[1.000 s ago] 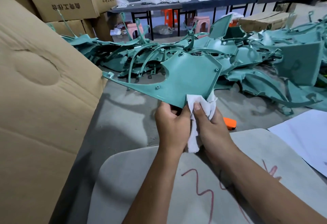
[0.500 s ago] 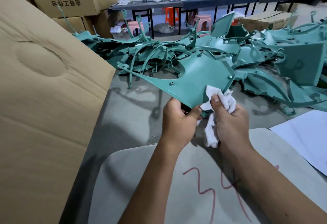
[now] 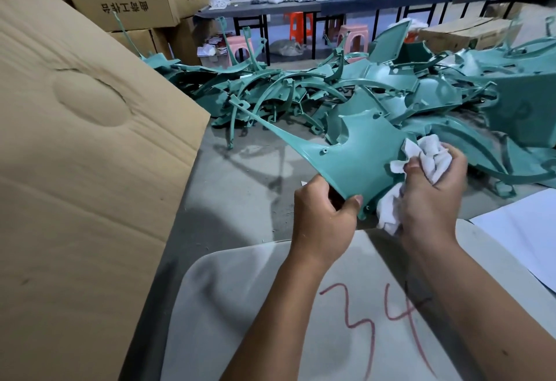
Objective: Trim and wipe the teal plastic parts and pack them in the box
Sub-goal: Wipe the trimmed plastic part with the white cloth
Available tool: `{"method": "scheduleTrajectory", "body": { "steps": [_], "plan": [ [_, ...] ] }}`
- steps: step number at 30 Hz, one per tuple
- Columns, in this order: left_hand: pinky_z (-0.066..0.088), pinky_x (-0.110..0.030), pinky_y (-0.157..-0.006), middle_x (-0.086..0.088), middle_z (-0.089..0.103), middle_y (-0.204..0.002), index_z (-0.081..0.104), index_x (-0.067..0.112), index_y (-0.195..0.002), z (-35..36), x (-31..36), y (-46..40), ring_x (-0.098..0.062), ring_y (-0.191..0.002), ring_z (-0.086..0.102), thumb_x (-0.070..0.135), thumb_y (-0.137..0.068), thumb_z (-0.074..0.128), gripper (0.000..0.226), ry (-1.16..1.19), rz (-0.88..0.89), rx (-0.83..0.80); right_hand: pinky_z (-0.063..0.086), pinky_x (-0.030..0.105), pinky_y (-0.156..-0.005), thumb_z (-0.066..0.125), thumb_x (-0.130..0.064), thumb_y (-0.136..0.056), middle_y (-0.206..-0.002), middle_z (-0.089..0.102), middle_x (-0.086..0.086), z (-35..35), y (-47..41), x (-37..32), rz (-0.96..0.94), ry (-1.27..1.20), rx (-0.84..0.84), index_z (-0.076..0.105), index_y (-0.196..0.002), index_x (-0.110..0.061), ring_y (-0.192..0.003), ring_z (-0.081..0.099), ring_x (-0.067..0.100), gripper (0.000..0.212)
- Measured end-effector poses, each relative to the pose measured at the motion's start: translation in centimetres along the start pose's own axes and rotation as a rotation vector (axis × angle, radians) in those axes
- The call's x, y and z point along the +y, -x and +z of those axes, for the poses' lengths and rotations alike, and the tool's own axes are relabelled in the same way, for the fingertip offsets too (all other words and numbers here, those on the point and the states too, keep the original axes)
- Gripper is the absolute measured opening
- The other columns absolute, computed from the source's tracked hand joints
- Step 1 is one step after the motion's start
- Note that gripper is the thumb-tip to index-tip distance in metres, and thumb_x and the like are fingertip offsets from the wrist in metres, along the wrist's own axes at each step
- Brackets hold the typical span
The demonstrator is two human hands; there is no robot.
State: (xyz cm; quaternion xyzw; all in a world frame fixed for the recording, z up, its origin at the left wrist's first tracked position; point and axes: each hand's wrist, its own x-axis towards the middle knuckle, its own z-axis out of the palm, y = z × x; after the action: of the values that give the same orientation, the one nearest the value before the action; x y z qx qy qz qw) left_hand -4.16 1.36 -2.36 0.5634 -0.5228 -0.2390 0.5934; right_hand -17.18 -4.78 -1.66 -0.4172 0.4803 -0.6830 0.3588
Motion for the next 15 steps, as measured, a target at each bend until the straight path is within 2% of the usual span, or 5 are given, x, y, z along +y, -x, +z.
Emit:
{"method": "scheduleTrajectory", "body": {
  "steps": [3, 7, 11, 13, 15],
  "plan": [
    [0.058, -0.021, -0.07, 0.011, 0.075, -0.087, 0.068, 0.023, -0.095, 0.4, 0.1, 0.1, -0.004, -0.08, 0.071, 0.019, -0.078, 0.074, 0.019, -0.001, 0.016, 0.083, 0.042, 0.03, -0.066, 0.053, -0.017, -0.106, -0.083, 0.059, -0.006, -0.3, -0.6, 0.2, 0.132, -0.085, 0.036, 0.063, -0.118, -0.023, -0.066, 0.05, 0.014, 0.016],
    [0.058, -0.023, -0.077, 0.014, 0.076, -0.094, 0.065, 0.034, -0.091, 0.1, 0.7, 0.0, -0.005, -0.089, 0.073, 0.017, -0.079, 0.074, 0.022, 0.125, 0.045, 0.189, 0.045, 0.034, -0.075, 0.051, -0.006, -0.104, -0.099, 0.068, 0.002, -0.3, -0.3, -0.8, 0.158, -0.116, 0.013, 0.068, -0.116, -0.022, -0.081, 0.058, 0.018, 0.026],
    [0.057, -0.02, -0.075, 0.015, 0.074, -0.092, 0.063, 0.036, -0.09, 0.4, 1.1, 0.2, -0.002, -0.088, 0.073, 0.009, -0.081, 0.073, 0.03, 0.108, 0.092, 0.186, 0.051, 0.055, -0.103, 0.049, -0.025, -0.104, -0.134, 0.067, 0.016, 1.2, 2.0, -1.7, 0.62, -0.641, -0.402, 0.055, -0.143, -0.011, -0.119, 0.066, 0.037, 0.042],
    [0.055, -0.017, -0.07, 0.013, 0.074, -0.09, 0.063, 0.033, -0.09, 0.3, 0.8, 0.0, -0.001, -0.083, 0.072, 0.005, -0.081, 0.074, 0.031, 0.094, 0.091, 0.255, 0.053, 0.057, -0.097, 0.046, -0.016, -0.095, -0.12, 0.072, 0.017, 1.1, 2.3, -2.1, 0.648, -0.671, -0.602, 0.056, -0.133, -0.004, -0.106, 0.069, 0.038, 0.041],
    [0.055, -0.019, -0.068, 0.007, 0.076, -0.091, 0.066, 0.023, -0.094, -0.1, 0.5, -0.3, -0.004, -0.082, 0.072, 0.001, -0.081, 0.075, 0.027, 0.127, 0.069, 0.293, 0.053, 0.057, -0.08, 0.042, 0.006, -0.094, -0.095, 0.069, 0.021, 0.9, 2.3, -1.9, 0.457, -0.45, -0.738, 0.055, -0.118, 0.003, -0.084, 0.066, 0.037, 0.027]
  ]
}}
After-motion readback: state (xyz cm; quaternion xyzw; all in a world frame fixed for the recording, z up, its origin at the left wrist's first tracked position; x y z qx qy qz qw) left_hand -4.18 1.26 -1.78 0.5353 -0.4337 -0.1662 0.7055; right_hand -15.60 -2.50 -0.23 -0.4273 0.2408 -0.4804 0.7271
